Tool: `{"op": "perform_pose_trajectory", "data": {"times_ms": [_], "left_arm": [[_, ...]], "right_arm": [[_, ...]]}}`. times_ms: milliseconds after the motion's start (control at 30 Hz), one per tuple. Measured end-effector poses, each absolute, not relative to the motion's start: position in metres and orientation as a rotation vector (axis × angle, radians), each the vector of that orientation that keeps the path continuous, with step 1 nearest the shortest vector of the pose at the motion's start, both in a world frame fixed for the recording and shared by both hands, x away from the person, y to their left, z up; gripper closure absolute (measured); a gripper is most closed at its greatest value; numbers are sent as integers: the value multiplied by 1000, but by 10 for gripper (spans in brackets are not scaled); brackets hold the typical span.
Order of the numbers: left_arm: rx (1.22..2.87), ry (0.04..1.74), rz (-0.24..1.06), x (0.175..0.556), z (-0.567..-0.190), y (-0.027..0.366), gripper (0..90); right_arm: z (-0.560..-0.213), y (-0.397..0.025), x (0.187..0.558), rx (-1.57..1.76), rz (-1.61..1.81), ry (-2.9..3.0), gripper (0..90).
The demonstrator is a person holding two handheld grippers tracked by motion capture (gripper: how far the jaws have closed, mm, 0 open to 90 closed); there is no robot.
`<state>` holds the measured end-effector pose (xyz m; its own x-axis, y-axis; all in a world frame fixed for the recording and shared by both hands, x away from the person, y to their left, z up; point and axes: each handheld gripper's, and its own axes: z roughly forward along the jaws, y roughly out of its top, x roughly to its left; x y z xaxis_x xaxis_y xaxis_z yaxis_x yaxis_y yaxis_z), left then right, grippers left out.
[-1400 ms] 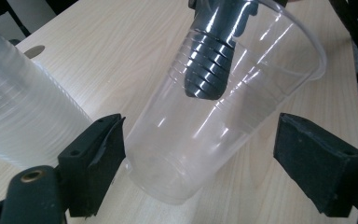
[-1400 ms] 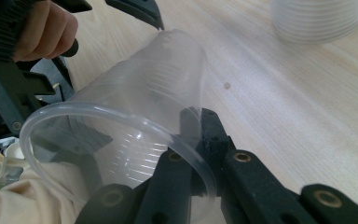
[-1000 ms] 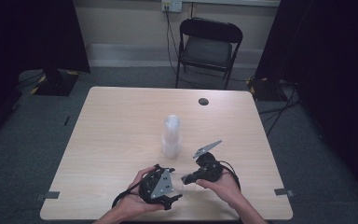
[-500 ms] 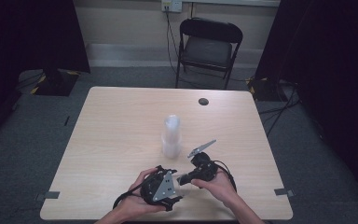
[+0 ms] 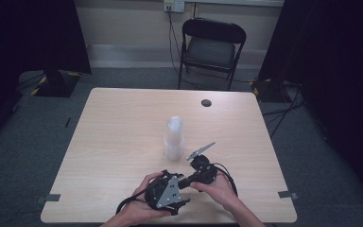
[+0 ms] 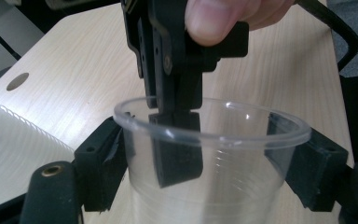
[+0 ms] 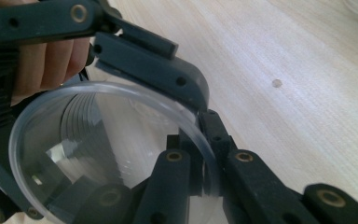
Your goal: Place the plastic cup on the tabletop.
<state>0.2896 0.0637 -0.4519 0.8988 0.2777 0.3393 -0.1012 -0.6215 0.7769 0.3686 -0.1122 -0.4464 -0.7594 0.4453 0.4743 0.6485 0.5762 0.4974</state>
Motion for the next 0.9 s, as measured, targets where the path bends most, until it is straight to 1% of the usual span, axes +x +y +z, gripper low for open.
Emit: {"op": "perform_pose_trajectory", "data": {"times_ms": [167,233,500,667,900], "left_arm": [[2178,123,546,289,-452,63,239],[2179,117,546,289,-452,62,256],[2156,153,520,291,-452,64,268],[2139,162,531,294,-451,65,279],[2109,217,496,298,-450,68,279]], "right_arm": [[-448,-110,368,-906,-963,-2509,895],[-448,-111,368,-910,-960,-2511,894],[-448,-112,368,-926,-985,-2502,883],[-447,-114,370,-935,-1006,-2493,841],[-443,-121,372,-945,-1075,-2473,804]]}}
